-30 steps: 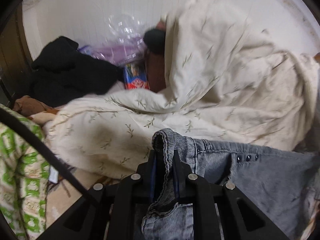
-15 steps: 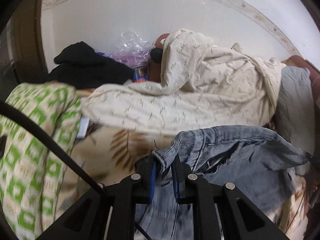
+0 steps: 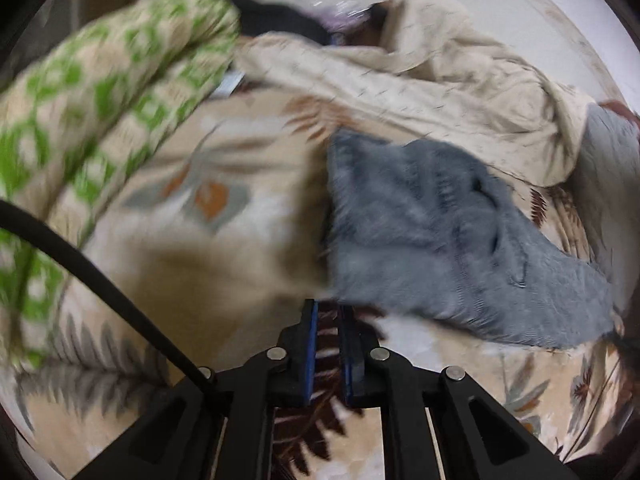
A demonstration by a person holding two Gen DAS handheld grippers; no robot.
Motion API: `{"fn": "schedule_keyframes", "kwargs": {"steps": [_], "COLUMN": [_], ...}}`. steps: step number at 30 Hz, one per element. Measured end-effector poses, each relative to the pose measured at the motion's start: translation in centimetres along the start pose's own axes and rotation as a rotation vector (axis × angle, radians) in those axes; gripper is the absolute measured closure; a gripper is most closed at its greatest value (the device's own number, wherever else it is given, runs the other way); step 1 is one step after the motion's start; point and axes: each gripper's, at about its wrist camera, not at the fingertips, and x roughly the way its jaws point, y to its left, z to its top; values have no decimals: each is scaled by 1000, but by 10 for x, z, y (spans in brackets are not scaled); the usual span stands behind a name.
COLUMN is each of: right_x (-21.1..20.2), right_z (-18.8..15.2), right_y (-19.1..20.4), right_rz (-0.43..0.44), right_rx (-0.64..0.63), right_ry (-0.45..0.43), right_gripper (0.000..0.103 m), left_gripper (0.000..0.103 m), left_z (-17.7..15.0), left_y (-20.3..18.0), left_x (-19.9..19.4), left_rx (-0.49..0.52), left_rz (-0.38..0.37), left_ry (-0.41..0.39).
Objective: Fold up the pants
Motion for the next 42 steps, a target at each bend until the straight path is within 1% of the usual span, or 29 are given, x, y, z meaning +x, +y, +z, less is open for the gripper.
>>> {"fn": "schedule_keyframes", "kwargs": {"steps": [1,2,3,6,7,9,11,13,14,15,17,21,22,24,25,26,27,28,30,32,33,34,35,37,39,40,42], "right_x": [0,-1,-3,-20,-27,-36,-39,-33,-25,-15,4,44,56,73,80,87,91,92,84,69,60,47,38,26,31,45,76], "right_z": [-3,-6,-6,2,8,20,39,56,67,76,89,111,115,117,117,115,114,113,112,112,113,115,117,118,118,119,117], "right_y": [-5,-11,-15,-15,-12,-7,1,13,20,29,41,47,48,47,48,49,50,52,61,70,76,84,89,98,100,95,76], "right_rz": [5,15,17,34,53,62,74,93,97,80,34,-66,-82,-83,-89,-95,-94,-97,-94,-58,-37,3,31,52,32,-10,-89], "right_rx": [20,43,56,61,54,41,34,28,12,-12,-45,-55,-52,-58,-62,-62,-74,-90,-145,-181,-202,-234,-255,-304,-328,-323,-280], "right_ry": [5,11,9,-34,-59,-94,-123,-122,-105,-81,-41,59,95,166,208,248,271,274,241,196,157,94,50,-47,-96,-94,-30], "right_gripper": [78,72,70,69,68,55,53,53,53,53,53,53,53,53,53,65,81,85,87,88,88,88,88,88,88,88,86], "left_gripper": [92,92,92,93,93,93,92,91,91,91,91,91,91,91,91,91,91,91,91,91,91,91,91,91,91,91,91], "left_z": [-3,-3,-3,5,8,18,26,27,28,28,28,24,21,15,13,11,10,9,8,8,8,8,7,7,7,7,5], "left_y": [6,9,12,12,9,0,-24,-44,-63,-70,-94,-111,-113,-114,-112,-109,-107,-105,-104,-101,-100,-99,-100,-101,-102,-104,-106], "left_x": [-1,-5,-12,-41,-50,-61,-68,-65,-56,-50,-26,7,19,37,43,47,49,49,47,45,45,45,45,46,47,48,49], "left_rx": [-27,-38,-43,-47,-40,-20,24,63,99,113,148,170,182,194,192,186,182,182,180,166,162,157,159,167,179,185,194], "left_rz": [-5,-9,-11,20,16,-2,-31,-66,-83,-88,-110,-116,-108,-87,-78,-77,-81,-87,-93,-102,-104,-106,-102,-91,-80,-76,-69], "left_ry": [6,-3,-24,-128,-160,-198,-225,-221,-207,-199,-160,-105,-81,-22,-8,3,5,3,-2,-9,-9,-8,-11,-14,-18,-19,-21]}}
